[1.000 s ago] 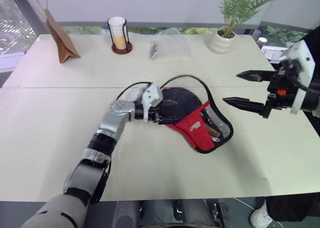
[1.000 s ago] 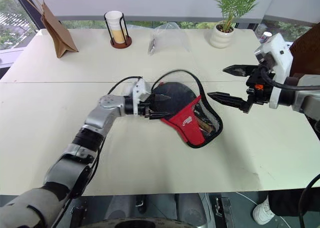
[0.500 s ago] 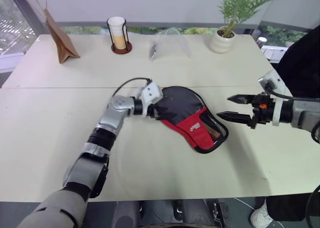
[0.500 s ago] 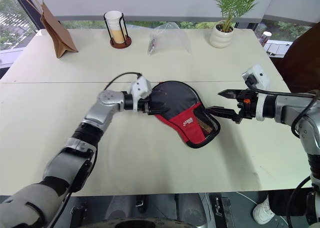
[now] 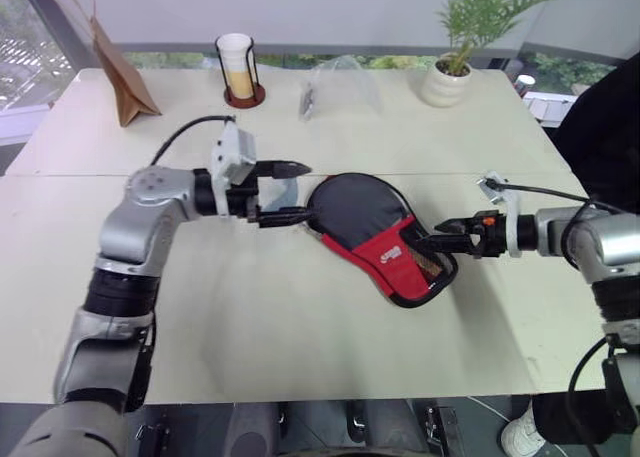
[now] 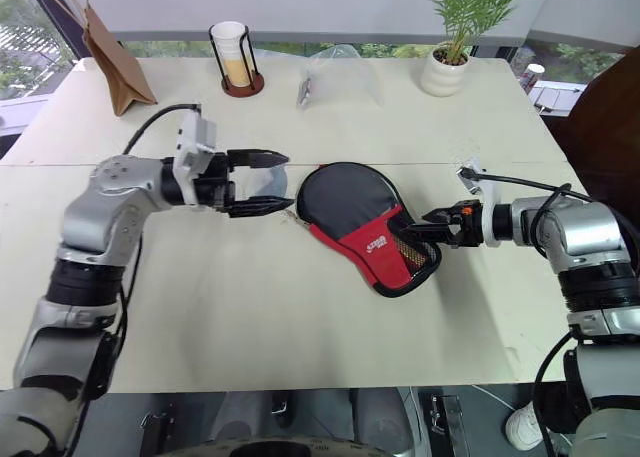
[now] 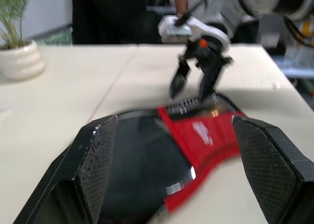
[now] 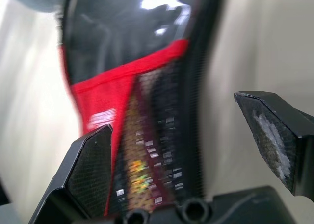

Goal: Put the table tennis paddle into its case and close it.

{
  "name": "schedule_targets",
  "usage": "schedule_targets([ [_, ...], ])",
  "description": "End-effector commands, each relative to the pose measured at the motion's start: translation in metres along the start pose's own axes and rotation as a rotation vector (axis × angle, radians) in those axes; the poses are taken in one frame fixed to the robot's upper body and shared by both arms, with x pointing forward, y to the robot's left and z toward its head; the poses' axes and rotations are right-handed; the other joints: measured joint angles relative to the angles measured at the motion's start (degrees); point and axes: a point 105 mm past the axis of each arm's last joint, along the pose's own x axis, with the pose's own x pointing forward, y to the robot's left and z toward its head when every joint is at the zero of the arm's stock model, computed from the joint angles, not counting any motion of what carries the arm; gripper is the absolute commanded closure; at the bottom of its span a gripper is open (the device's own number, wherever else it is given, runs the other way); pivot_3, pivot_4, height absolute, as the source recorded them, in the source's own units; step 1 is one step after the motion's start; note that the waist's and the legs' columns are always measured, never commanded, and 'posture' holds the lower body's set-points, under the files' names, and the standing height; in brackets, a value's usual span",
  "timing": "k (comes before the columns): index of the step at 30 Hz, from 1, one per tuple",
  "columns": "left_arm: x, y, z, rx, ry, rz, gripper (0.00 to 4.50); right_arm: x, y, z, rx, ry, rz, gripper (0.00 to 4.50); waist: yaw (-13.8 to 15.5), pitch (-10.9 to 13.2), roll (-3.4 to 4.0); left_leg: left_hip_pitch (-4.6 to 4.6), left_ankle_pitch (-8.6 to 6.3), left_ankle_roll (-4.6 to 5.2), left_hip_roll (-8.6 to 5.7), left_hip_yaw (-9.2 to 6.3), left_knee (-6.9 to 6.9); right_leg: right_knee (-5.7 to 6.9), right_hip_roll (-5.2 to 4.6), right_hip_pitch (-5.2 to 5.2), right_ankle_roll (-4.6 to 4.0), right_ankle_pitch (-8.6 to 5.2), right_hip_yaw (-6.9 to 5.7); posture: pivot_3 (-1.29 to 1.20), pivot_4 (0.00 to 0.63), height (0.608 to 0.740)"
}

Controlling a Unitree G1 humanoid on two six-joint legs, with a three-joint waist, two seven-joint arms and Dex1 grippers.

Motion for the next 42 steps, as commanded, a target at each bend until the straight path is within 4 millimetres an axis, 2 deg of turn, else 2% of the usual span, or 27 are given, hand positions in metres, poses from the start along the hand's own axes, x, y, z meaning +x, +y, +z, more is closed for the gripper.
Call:
schedule_targets([
  [1,-0.013,-0.01,0.015,0.016,-0.012,-0.03,0.65,0.001,-0.002,0.005,-0.028,-0.005,0.015,0.04,0.0,0.0,0.0,0.0,0.0,0.0,0.0,-0.01,0.0,0.0,0.0,0.0,0.0,0.0,-0.01,0.0,0.15,0.734],
  [16,-0.024,-0.011,0.022,0.032,0.002,0.034,0.65,0.035,0.017,-0.031,-0.029,0.139,0.155,0.04,-0.2,0.0,-0.03,0.07,0.01,-0.02,0.06,0.0,0.0,0.02,0.08,0.04,0.01,0.0,0.0,0.0,0.15,0.734],
  [17,-0.026,-0.011,0.023,0.032,0.003,0.038,0.65,0.037,0.019,-0.034,-0.027,0.149,0.167,0.56,-0.3,0.0,-0.04,0.08,0.01,-0.02,0.06,0.0,0.0,0.02,0.08,0.04,0.01,0.0,0.0,0.0,0.15,0.734],
  [19,-0.028,-0.012,0.023,0.033,0.007,0.048,0.65,0.04,0.024,-0.038,-0.021,0.165,0.187,1.24,-0.3,0.0,-0.04,0.08,0.01,-0.02,0.07,0.0,-0.01,0.02,0.09,0.04,0.01,0.0,0.0,0.0,0.15,0.734],
  [23,-0.032,-0.011,0.023,0.037,0.011,0.075,0.65,0.047,0.032,-0.041,0.009,0.181,0.228,3.36,-0.2,-0.1,-0.11,0.09,0.01,-0.02,0.08,-0.01,-0.01,0.02,0.1,0.06,0.0,0.0,0.0,0.0,0.15,0.734],
  [24,-0.032,-0.01,0.023,0.04,0.01,0.085,0.65,0.049,0.032,-0.041,0.017,0.184,0.227,3.57,-0.2,-0.1,-0.2,0.11,0.01,-0.02,0.08,-0.01,-0.02,0.02,0.1,0.09,0.0,0.0,0.0,0.0,0.15,0.734],
  [29,-0.032,-0.01,0.023,0.042,0.008,0.099,0.65,0.049,0.028,-0.04,0.083,0.177,0.22,3.57,-0.3,-0.2,-0.36,0.19,0.01,-0.03,0.11,-0.02,-0.02,0.02,0.12,0.15,-0.01,-0.01,-0.01,0.0,0.15,0.734],
  [32,-0.031,-0.009,0.023,0.043,0.008,0.105,0.65,0.044,0.033,-0.038,0.212,0.157,0.236,3.57,-0.2,-0.2,-0.36,0.2,0.01,-0.03,0.11,-0.02,-0.03,0.02,0.12,0.15,-0.02,-0.01,-0.01,0.0,0.15,0.734],
  [39,-0.027,-0.008,0.022,0.048,0.005,0.11,0.65,0.038,0.07,-0.072,0.434,0.222,0.207,3.57,0.4,-0.3,-0.43,0.13,0.0,-0.03,0.1,-0.05,-0.06,0.0,0.09,0.15,-0.02,-0.01,-0.02,0.0,0.15,0.734],
  [42,-0.026,-0.008,0.022,0.049,0.003,0.11,0.65,0.039,0.079,-0.079,0.481,0.181,0.149,3.57,0.2,-0.4,-0.47,0.13,-0.01,-0.03,0.1,-0.08,-0.1,0.0,0.08,0.15,-0.02,-0.01,-0.04,0.0,0.15,0.734],
])
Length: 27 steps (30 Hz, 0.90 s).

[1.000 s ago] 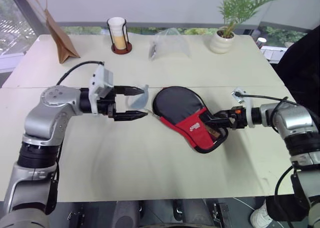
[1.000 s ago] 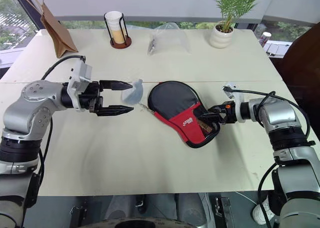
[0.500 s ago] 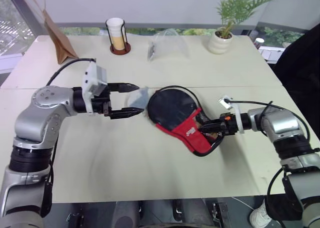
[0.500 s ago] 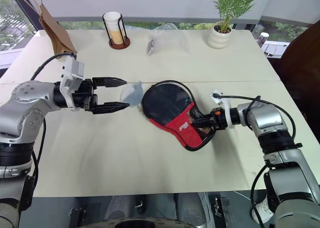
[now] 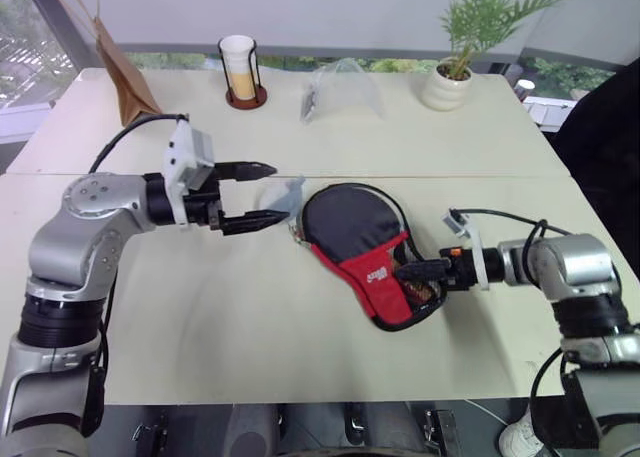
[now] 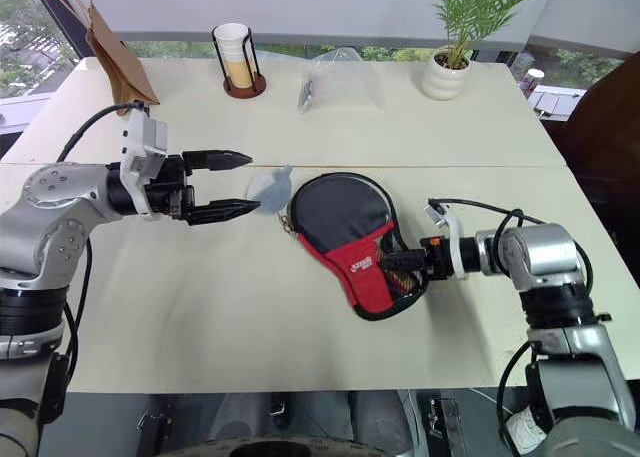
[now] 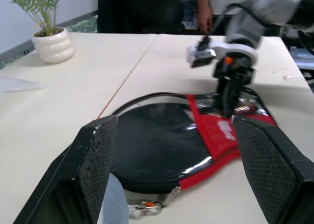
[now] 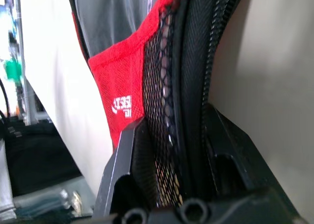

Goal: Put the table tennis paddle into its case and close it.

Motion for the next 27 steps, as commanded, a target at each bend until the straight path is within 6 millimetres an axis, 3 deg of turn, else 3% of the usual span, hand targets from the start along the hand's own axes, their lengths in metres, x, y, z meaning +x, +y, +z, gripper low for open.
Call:
schedule_targets([
  [1,0.001,-0.001,0.009,0.049,-0.02,-0.001,0.65,0.013,-0.001,-0.03,0.109,0.021,-0.081,3.57,-0.1,-0.2,-0.02,0.0,0.0,0.0,0.0,-0.03,-0.01,0.0,0.0,0.0,0.0,0.0,-0.02,0.0,0.15,0.734],
  [4,0.001,0.0,0.009,0.049,-0.023,-0.002,0.65,0.018,-0.006,-0.033,0.133,-0.086,-0.191,3.57,-0.5,-0.5,-0.08,0.04,0.0,-0.01,0.01,-0.05,-0.06,0.0,0.02,0.01,-0.01,-0.01,-0.03,0.0,0.15,0.734],
  [10,0.003,0.002,0.009,0.047,-0.026,-0.008,0.65,0.031,0.018,-0.039,0.122,-0.162,-0.16,3.57,-0.6,-0.6,-0.07,0.42,-0.01,-0.03,0.08,-0.04,-0.11,-0.03,0.03,0.31,-0.32,-0.09,-0.02,0.0,0.15,0.734],
  [20,0.003,0.005,0.013,0.052,-0.022,-0.016,0.65,0.036,0.035,-0.058,0.184,-0.124,-0.124,3.57,-0.7,-0.6,-0.1,0.95,0.01,-0.04,0.08,-0.13,-1.01,-0.3,0.17,0.52,-0.58,-0.24,0.08,0.0,0.15,0.734],
  [27,0.001,0.004,0.012,0.052,-0.019,-0.005,0.65,0.035,0.047,-0.056,0.223,-0.106,-0.123,3.57,-0.6,-0.6,-0.09,0.92,0.01,-0.04,0.15,-0.3,-1.08,-0.3,0.33,0.49,-0.68,-0.3,0.08,0.0,0.15,0.734],
])
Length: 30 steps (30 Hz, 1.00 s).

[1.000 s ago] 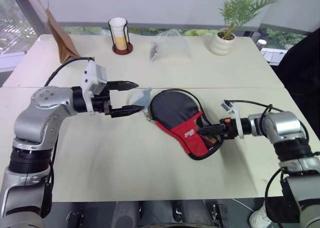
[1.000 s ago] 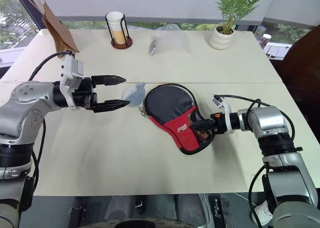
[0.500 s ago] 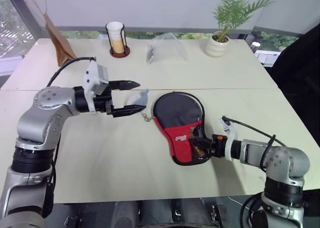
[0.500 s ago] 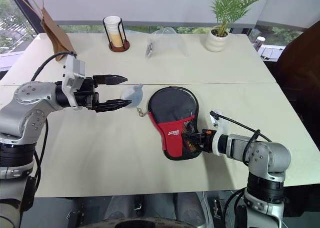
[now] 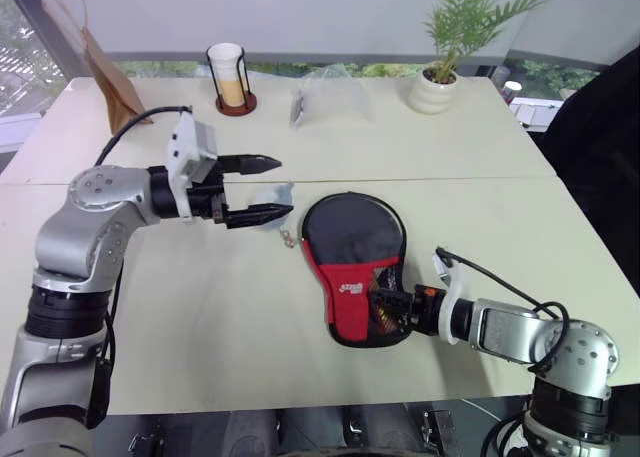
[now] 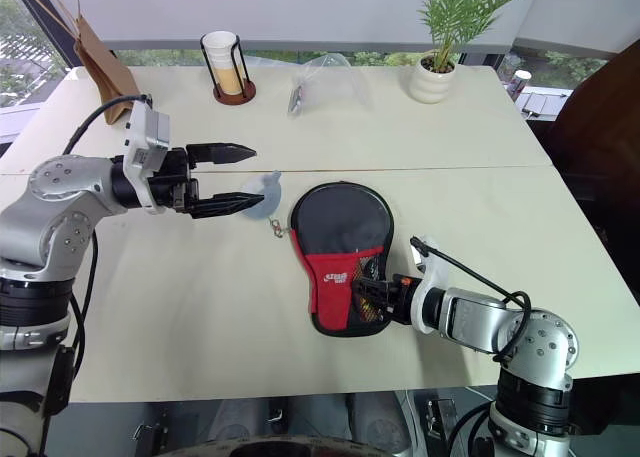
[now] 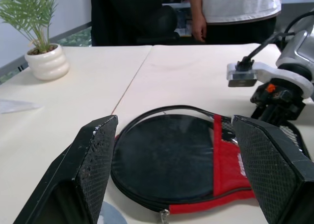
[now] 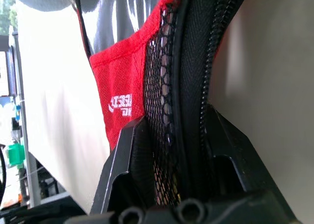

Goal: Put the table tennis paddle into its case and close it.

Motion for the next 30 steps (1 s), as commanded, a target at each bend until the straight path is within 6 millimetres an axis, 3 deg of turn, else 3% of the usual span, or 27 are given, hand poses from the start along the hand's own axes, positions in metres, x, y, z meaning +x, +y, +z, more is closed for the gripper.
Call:
schedule_targets([
  [1,-0.003,0.0,0.007,0.037,-0.001,0.01,0.65,0.004,0.008,-0.017,0.047,0.099,0.008,3.57,0.1,0.0,0.01,0.0,0.0,0.0,-0.01,0.01,0.0,-0.02,-0.01,0.0,-0.02,-0.01,0.01,0.0,0.15,0.734],
  [20,-0.002,-0.002,0.003,0.045,0.001,0.029,0.65,-0.006,-0.004,0.012,-0.068,0.141,-0.096,3.57,0.4,0.0,0.0,-0.13,0.0,0.0,-0.02,0.03,0.09,-0.22,-0.06,-0.03,-0.05,-0.03,0.07,0.0,0.15,0.734],
  [21,-0.002,-0.002,0.003,0.045,0.001,0.029,0.65,-0.006,-0.004,0.013,-0.071,0.141,-0.095,2.54,0.4,0.0,0.0,-0.13,0.0,0.0,-0.01,0.03,0.09,-0.22,-0.06,-0.03,-0.05,-0.03,0.07,0.0,0.15,0.734],
  [26,-0.002,-0.002,0.001,0.045,0.006,0.032,0.65,-0.01,-0.009,0.029,-0.117,0.094,-0.129,0.28,0.4,0.0,0.0,-0.13,0.0,0.01,-0.01,0.04,0.1,-0.23,-0.09,-0.02,-0.05,-0.02,0.06,0.0,0.15,0.734],
  [27,-0.003,-0.002,0.001,0.044,0.006,0.032,0.65,-0.012,-0.011,0.035,-0.137,0.077,-0.15,0.03,0.4,0.0,0.0,-0.12,0.0,0.0,-0.02,0.04,0.1,-0.24,-0.1,-0.02,-0.06,-0.02,0.06,0.0,0.15,0.734],
  [30,-0.003,-0.002,0.001,0.045,0.006,0.032,0.65,-0.016,-0.014,0.049,-0.179,0.049,-0.176,0.03,0.6,0.0,0.0,-0.13,0.0,0.0,-0.03,0.06,0.11,-0.25,-0.23,-0.02,-0.06,-0.01,0.05,0.0,0.15,0.734],
])
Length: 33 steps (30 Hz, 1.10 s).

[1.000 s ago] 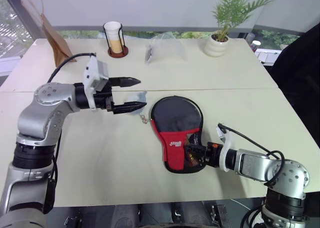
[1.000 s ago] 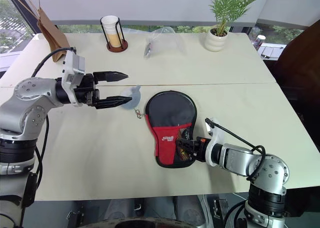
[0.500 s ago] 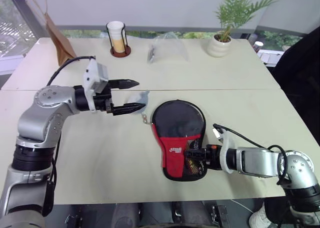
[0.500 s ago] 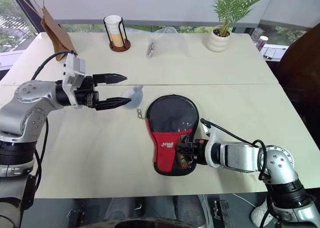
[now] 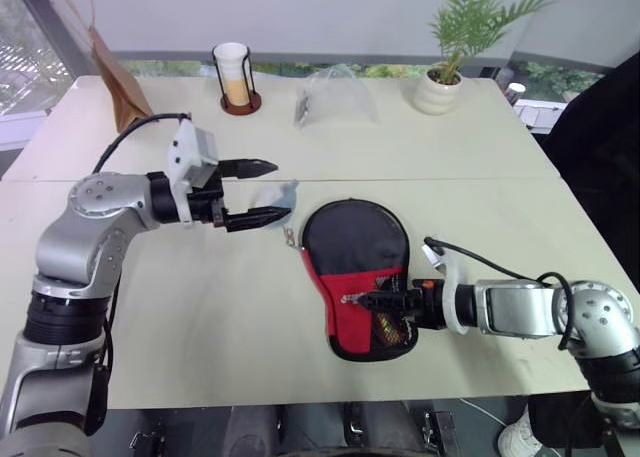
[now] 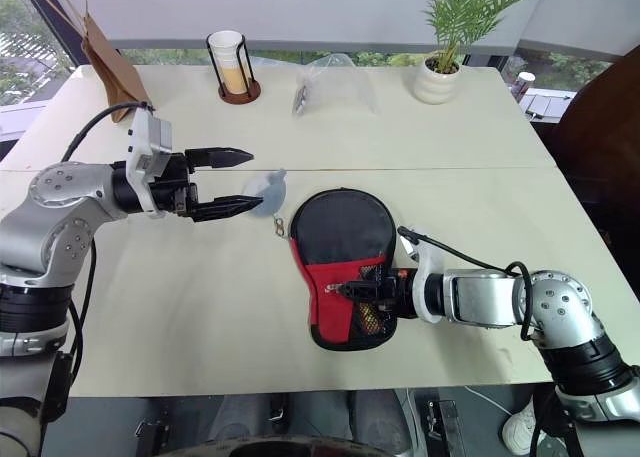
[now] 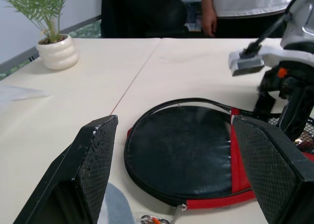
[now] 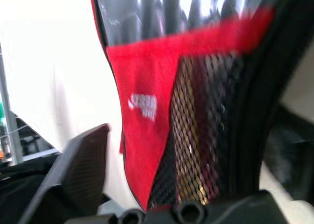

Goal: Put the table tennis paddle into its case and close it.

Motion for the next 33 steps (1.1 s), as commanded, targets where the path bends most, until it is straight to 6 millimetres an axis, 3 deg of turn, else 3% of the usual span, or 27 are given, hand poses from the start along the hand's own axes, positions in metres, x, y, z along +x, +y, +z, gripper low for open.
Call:
schedule_targets([
  [1,-0.001,-0.002,0.009,0.05,-0.017,-0.003,0.65,-0.012,-0.022,0.019,-0.029,-0.051,-0.118,0.03,0.0,0.0,0.01,-0.01,0.0,0.0,0.0,0.0,0.0,0.0,-0.04,0.0,0.0,0.0,0.0,0.0,0.15,0.734],
  [7,-0.002,0.001,0.01,0.061,-0.012,0.007,0.65,-0.047,-0.05,0.06,-0.32,-0.066,-0.365,0.03,0.0,0.1,0.16,-0.41,0.01,0.02,-0.12,0.31,0.02,0.0,-0.34,-0.48,0.02,0.01,0.1,0.0,0.15,0.734],
  [9,-0.003,0.002,0.011,0.066,-0.01,0.013,0.65,-0.054,-0.05,0.072,-0.386,-0.094,-0.379,0.03,0.0,0.1,0.16,-0.62,0.01,0.02,-0.18,0.32,0.02,-0.03,-0.24,-0.67,0.04,0.02,0.08,0.0,0.15,0.734],
  [12,-0.007,0.008,0.012,0.07,-0.009,0.036,0.65,-0.059,-0.017,0.097,-0.565,-0.207,-0.22,0.03,-0.1,0.1,0.18,-0.88,0.01,0.02,-0.16,0.38,0.02,-0.01,-0.13,-0.91,0.24,0.12,0.01,0.0,0.15,0.734],
  [15,-0.01,0.012,0.011,0.067,-0.002,0.051,0.65,-0.058,0.011,0.1,-0.841,-0.254,-0.097,0.03,-0.1,0.1,0.2,-0.95,0.01,0.02,-0.13,0.47,0.01,0.14,-0.08,-1.07,0.36,0.12,0.01,0.0,0.15,0.734],
  [19,-0.013,0.017,0.005,0.065,0.028,0.06,0.65,-0.043,0.022,0.092,-1.069,-0.255,-0.003,0.03,-0.1,0.1,0.2,-0.94,0.01,0.02,-0.12,0.45,0.01,0.16,-0.07,-1.06,0.41,0.09,-0.02,0.0,0.15,0.734],
  [26,-0.018,0.025,-0.013,0.077,0.098,0.084,0.65,0.001,0.023,0.092,-1.062,-0.346,0.162,0.03,-0.1,0.1,0.2,-0.9,0.08,-0.07,-0.14,0.52,0.25,0.2,-0.12,-0.95,0.33,0.12,0.01,0.0,0.15,0.734],
  [33,-0.023,0.028,-0.027,0.105,0.158,0.092,0.65,0.034,0.011,0.072,-0.987,-0.266,0.252,0.03,0.0,0.1,0.2,-0.92,0.1,-0.08,-0.16,0.53,0.24,0.28,-0.11,-0.96,0.47,0.2,0.0,0.0,0.15,0.734],
])
